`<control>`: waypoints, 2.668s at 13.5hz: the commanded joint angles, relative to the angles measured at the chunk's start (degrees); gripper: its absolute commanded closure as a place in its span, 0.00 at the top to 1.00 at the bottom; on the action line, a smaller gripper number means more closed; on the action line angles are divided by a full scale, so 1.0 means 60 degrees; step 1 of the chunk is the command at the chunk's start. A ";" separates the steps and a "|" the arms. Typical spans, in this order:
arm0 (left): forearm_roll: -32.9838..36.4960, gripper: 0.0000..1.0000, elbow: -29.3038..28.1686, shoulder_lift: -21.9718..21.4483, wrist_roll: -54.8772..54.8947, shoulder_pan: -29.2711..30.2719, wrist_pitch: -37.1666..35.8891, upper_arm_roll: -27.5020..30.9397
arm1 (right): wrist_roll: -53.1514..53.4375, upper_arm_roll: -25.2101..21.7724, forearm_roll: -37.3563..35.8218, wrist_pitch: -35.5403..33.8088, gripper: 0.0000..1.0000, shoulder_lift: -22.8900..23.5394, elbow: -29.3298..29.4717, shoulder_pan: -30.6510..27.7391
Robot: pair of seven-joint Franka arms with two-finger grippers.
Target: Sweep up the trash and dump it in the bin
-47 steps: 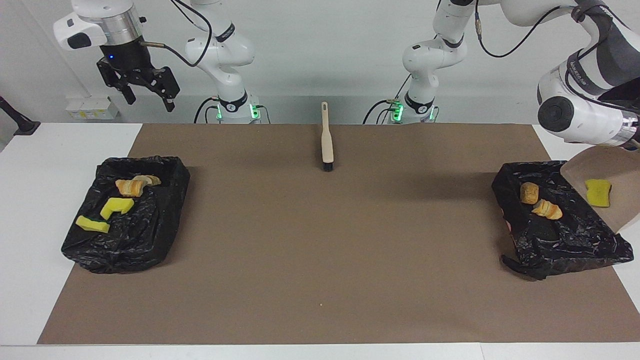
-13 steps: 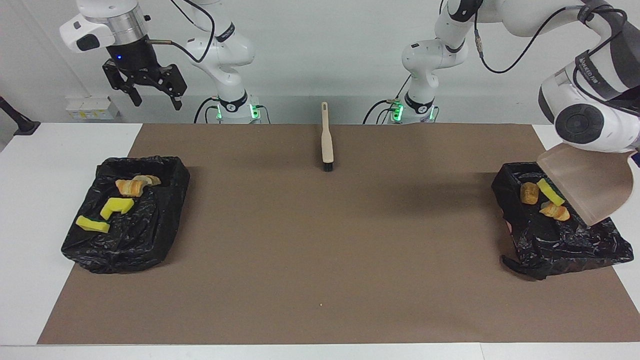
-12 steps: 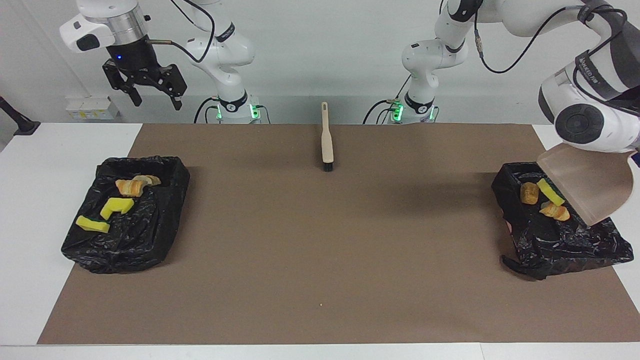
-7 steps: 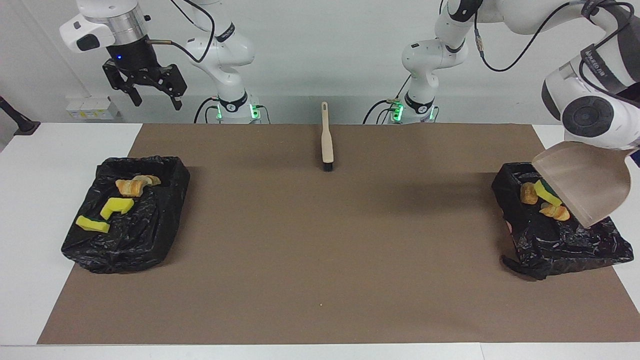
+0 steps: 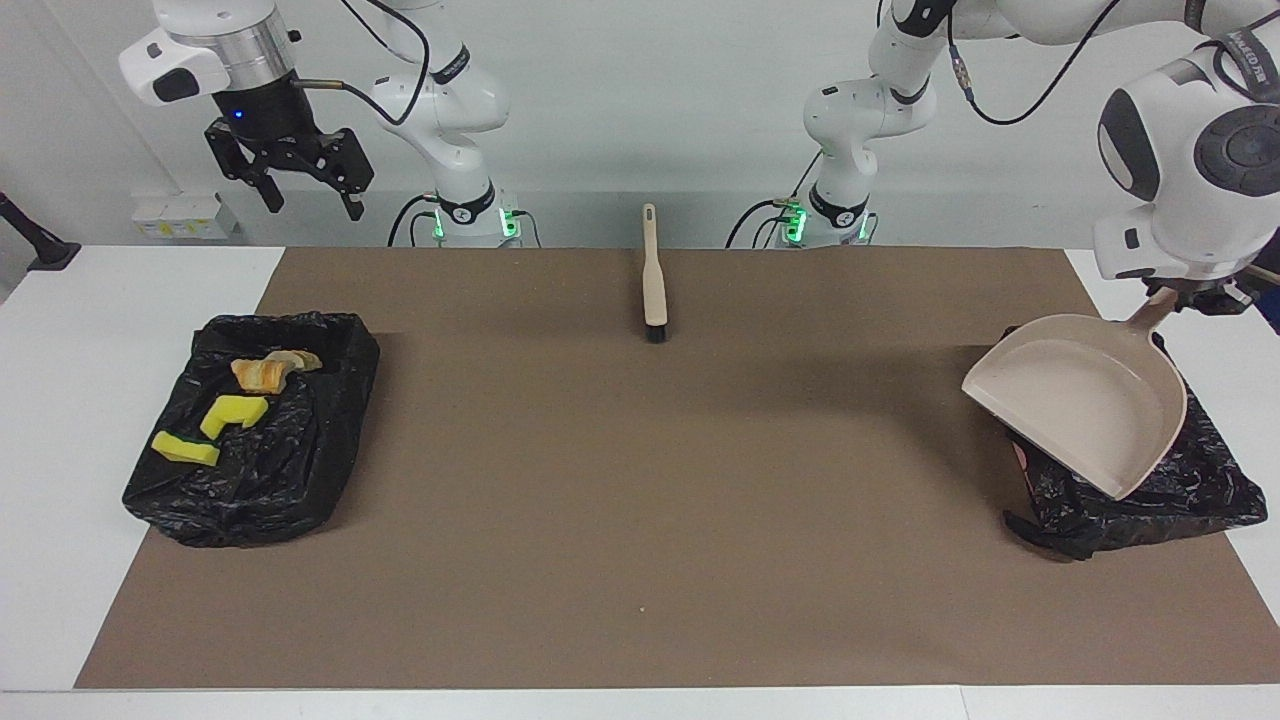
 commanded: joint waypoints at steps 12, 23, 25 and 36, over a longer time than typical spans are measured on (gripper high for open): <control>-0.2012 0.00 -0.1108 0.1164 -0.9208 -0.3796 0.3934 0.0141 | -0.0274 0.0007 0.0167 -0.0172 1.00 -0.0069 -0.0019 -0.0127; -0.3185 0.00 -0.3085 0.1589 -0.9240 -0.5274 0.6953 0.0140 | -0.0274 0.0007 0.0167 -0.0158 1.00 -0.0069 -0.0018 -0.0113; -0.3185 0.00 -0.3086 0.1736 -0.9240 -0.5319 0.7042 0.0126 | -0.0274 0.0007 0.0167 -0.0158 1.00 -0.0069 -0.0018 -0.0127; -0.3053 1.00 -0.3174 0.0916 -0.9342 -0.4442 0.7160 0.0345 | -0.0274 0.0007 0.0167 -0.0143 1.00 -0.0069 -0.0004 -0.0113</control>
